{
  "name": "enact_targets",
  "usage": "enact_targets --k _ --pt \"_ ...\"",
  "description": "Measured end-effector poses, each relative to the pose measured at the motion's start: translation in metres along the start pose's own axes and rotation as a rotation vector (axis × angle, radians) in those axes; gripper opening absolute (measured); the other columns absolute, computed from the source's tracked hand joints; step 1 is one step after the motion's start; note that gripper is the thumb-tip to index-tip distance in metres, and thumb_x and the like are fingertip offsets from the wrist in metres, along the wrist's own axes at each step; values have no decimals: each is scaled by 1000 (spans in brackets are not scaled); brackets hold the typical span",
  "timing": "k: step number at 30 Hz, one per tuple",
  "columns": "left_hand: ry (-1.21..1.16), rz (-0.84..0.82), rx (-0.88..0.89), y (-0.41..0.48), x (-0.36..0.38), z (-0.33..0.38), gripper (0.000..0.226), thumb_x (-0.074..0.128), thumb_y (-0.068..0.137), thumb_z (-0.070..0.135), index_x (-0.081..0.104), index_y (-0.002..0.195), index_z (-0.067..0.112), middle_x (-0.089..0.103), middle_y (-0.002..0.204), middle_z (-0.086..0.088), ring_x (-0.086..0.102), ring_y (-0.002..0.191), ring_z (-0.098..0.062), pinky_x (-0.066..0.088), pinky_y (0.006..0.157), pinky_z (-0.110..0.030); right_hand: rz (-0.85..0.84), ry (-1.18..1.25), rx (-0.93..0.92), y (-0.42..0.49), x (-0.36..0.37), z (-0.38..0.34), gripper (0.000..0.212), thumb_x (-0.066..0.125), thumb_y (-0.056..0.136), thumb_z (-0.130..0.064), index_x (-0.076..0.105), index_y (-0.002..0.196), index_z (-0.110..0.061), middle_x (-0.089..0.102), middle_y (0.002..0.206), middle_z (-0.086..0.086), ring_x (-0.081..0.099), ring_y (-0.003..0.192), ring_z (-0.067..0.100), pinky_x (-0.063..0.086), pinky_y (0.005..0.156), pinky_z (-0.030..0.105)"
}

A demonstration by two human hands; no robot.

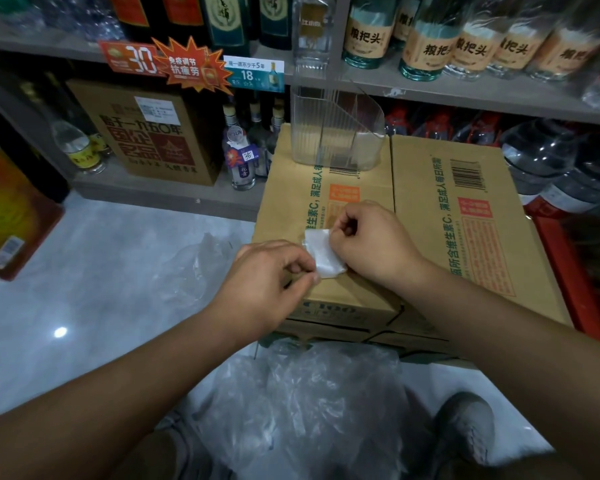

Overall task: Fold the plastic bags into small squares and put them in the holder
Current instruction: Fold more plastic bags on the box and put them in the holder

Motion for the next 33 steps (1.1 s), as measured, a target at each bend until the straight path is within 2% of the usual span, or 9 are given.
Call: enact_targets --k 3,7,9,13,17,20,23,30,33 --pt "-2 8 -20 -2 -2 1 16 69 82 40 61 91 31 66 83 16 64 85 -2 50 91 -46 -1 -61 4 2 3 -1 17 63 80 -23 55 65 -28 63 84 -4 60 86 22 51 78 36" --pt "169 -52 42 -4 0 8 44 65 84 47 59 126 34 62 102 19 59 100 -7 35 97 -33 -24 -57 3 4 3 2 16 66 80 -22 58 67 -28 61 79 -8 60 82 19 50 73 33" --pt "260 -63 45 0 0 5 41 61 87 50 65 124 32 61 108 15 56 108 -13 28 92 -29 -27 34 -21 3 2 4 14 67 82 -15 62 74 -26 63 79 -9 60 78 16 51 73 33" --pt "234 -65 4 5 -2 -4 32 65 88 46 70 116 32 57 99 16 57 104 -13 31 93 -33 -73 246 -187 -14 -8 -4 10 74 84 -10 69 89 -17 64 96 -3 60 87 11 49 78 26" --pt "236 -80 1 4 0 -4 39 58 85 52 70 117 33 56 101 16 55 106 -10 28 92 -30 -288 -5 -440 -38 -5 -3 25 82 81 -29 69 101 -21 63 112 -3 57 112 17 49 96 36" --pt "218 -78 -13 5 0 -3 40 60 83 54 70 116 34 57 99 17 56 104 -10 32 97 -35 -160 -141 -533 -40 -8 0 19 74 86 -24 69 103 -15 65 107 2 60 105 23 53 88 45" --pt "202 -81 -16 5 -1 -2 43 61 81 56 70 117 34 58 99 15 56 103 -9 33 100 -38 -113 -235 -609 -43 -4 -6 10 66 89 -20 67 97 -15 64 98 1 58 95 24 53 77 44" --pt "184 -44 29 4 -3 2 39 65 81 51 70 116 34 58 99 13 56 100 -11 42 96 -46 -163 7 -427 -49 -7 -11 11 55 87 -27 59 92 -19 61 97 -1 60 90 22 52 76 46" --pt "172 12 63 4 -5 4 33 66 84 43 73 113 29 54 105 10 52 104 -14 46 92 -42 -194 178 -287 -54 -12 -10 7 64 86 -15 60 87 -20 66 92 0 63 84 20 53 76 47"
Point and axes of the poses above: each hand's wrist, its own y-axis towards the middle knuckle, its own x-axis out of the palm, z = x × y, the point moved 6 cm from there along y, towards the middle knuckle
